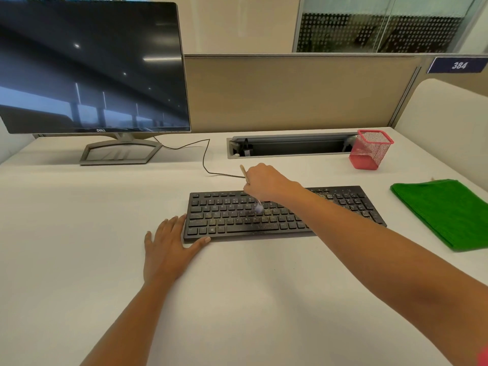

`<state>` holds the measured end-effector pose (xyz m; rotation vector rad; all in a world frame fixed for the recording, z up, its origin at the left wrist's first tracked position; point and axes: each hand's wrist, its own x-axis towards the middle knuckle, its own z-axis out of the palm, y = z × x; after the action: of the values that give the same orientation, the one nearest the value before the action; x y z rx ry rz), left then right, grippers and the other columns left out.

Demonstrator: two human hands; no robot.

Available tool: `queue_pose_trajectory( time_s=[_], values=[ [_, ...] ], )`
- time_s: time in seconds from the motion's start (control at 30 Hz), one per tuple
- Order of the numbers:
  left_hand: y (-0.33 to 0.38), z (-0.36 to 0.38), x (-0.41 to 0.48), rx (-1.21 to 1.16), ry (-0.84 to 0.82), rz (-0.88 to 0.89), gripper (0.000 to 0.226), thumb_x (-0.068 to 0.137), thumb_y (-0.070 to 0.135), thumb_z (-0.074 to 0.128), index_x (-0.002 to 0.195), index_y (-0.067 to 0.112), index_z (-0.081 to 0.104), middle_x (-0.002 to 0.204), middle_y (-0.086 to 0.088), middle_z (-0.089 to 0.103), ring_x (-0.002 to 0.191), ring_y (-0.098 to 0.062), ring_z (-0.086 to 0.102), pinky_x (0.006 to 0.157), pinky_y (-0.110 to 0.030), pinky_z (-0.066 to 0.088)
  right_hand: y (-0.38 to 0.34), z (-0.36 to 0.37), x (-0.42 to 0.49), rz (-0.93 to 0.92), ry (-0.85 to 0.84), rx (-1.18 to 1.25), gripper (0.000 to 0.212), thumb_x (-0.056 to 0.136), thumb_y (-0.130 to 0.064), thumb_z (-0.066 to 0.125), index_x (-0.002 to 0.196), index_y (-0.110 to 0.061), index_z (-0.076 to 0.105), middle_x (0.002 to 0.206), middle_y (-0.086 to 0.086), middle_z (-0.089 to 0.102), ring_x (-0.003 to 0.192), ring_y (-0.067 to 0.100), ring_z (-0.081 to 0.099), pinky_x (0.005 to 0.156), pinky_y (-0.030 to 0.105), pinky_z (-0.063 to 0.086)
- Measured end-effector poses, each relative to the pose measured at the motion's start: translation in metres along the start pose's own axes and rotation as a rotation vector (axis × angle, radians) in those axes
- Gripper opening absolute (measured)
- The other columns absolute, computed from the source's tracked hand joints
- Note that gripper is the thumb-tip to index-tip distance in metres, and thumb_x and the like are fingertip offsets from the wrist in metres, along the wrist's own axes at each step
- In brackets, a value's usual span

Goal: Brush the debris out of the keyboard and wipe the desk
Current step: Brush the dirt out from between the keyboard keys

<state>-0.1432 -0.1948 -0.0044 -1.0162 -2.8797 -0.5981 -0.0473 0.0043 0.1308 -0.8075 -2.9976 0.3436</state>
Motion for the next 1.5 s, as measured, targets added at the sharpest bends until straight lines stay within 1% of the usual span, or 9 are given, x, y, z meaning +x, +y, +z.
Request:
queue_pose_trajectory(
  time_s=[0.1,0.3,0.5,0.73,0.97,1.1,1.23,1.33,1.5],
  values=[
    [0.001,-0.001,-0.001,-0.009,0.001,0.002,0.107,0.058,0.087,0.011,0.145,0.029,0.03,0.15,0.005,0.034,0.142,-0.013,0.02,0.116,-0.046,0.009,0.001,0.0,0.003,0.011,0.099,0.086,0.027,0.095,-0.016,0.043,0.102,0.003,0.062,0.081,0.01,0.053,0.074,0.022,0.052,0.064,0.029,0.042],
    [0.001,-0.001,-0.001,-0.013,0.0,0.0,0.107,0.058,0.088,0.012,0.145,0.029,0.031,0.15,0.004,0.034,0.142,-0.013,0.02,0.116,-0.045,0.009,0.002,0.012,0.004,0.08,0.052,0.234,0.027,0.096,-0.016,0.044,0.103,0.004,0.061,0.084,0.013,0.058,0.074,0.024,0.06,0.056,0.024,0.042],
    [0.001,-0.002,-0.001,-0.018,-0.004,-0.002,0.107,0.058,0.087,0.012,0.146,0.029,0.03,0.151,0.005,0.033,0.142,-0.013,0.02,0.116,-0.045,0.008,0.006,0.007,0.007,0.109,0.053,0.272,0.027,0.094,-0.017,0.046,0.101,0.005,0.061,0.088,0.016,0.062,0.085,0.03,0.066,0.08,0.036,0.053],
    [0.001,-0.001,-0.001,-0.011,-0.003,0.0,0.107,0.058,0.087,0.012,0.146,0.029,0.03,0.151,0.005,0.033,0.142,-0.013,0.019,0.116,-0.045,0.008,0.008,0.012,0.005,0.103,0.056,0.224,0.027,0.096,-0.017,0.044,0.102,0.003,0.061,0.084,0.011,0.053,0.075,0.022,0.054,0.052,0.021,0.036],
    [0.0,-0.001,0.0,-0.004,-0.004,0.001,0.107,0.058,0.088,0.011,0.146,0.03,0.03,0.15,0.005,0.033,0.142,-0.013,0.02,0.116,-0.045,0.009,0.007,0.011,0.007,0.094,0.131,0.334,0.031,0.097,-0.02,0.043,0.103,0.005,0.061,0.088,0.014,0.061,0.079,0.026,0.062,0.075,0.033,0.051],
    [0.001,-0.001,0.0,-0.008,0.007,0.004,0.106,0.058,0.088,0.012,0.145,0.029,0.031,0.149,0.005,0.035,0.141,-0.013,0.021,0.115,-0.046,0.01,0.005,0.016,0.005,-0.037,-0.007,0.478,0.033,0.097,-0.025,0.048,0.105,0.001,0.065,0.096,0.015,0.067,0.085,0.027,0.066,0.083,0.039,0.054],
    [0.0,0.001,0.0,-0.009,0.003,0.004,0.105,0.059,0.088,0.012,0.144,0.029,0.032,0.149,0.005,0.035,0.141,-0.014,0.021,0.115,-0.046,0.01,0.004,0.009,-0.003,-0.2,-0.156,0.345,0.028,0.096,-0.025,0.05,0.104,-0.005,0.067,0.092,0.003,0.06,0.077,0.012,0.053,0.065,0.019,0.04],
    [-0.001,0.001,0.001,-0.014,0.005,0.003,0.105,0.059,0.088,0.013,0.144,0.03,0.032,0.149,0.005,0.036,0.141,-0.014,0.022,0.115,-0.046,0.01,0.011,0.002,-0.002,-0.222,-0.244,0.206,0.029,0.096,-0.028,0.05,0.103,-0.005,0.067,0.103,0.006,0.064,0.089,0.018,0.054,0.072,0.025,0.037],
    [-0.001,0.0,-0.001,-0.016,0.01,0.004,0.106,0.059,0.088,0.013,0.144,0.029,0.032,0.149,0.004,0.035,0.141,-0.015,0.022,0.115,-0.046,0.01,0.024,-0.01,0.001,-0.127,-0.291,0.091,0.033,0.096,-0.026,0.049,0.066,-0.014,0.053,0.065,-0.008,0.05,0.06,0.005,0.046,0.06,0.022,0.036]
  ],
)
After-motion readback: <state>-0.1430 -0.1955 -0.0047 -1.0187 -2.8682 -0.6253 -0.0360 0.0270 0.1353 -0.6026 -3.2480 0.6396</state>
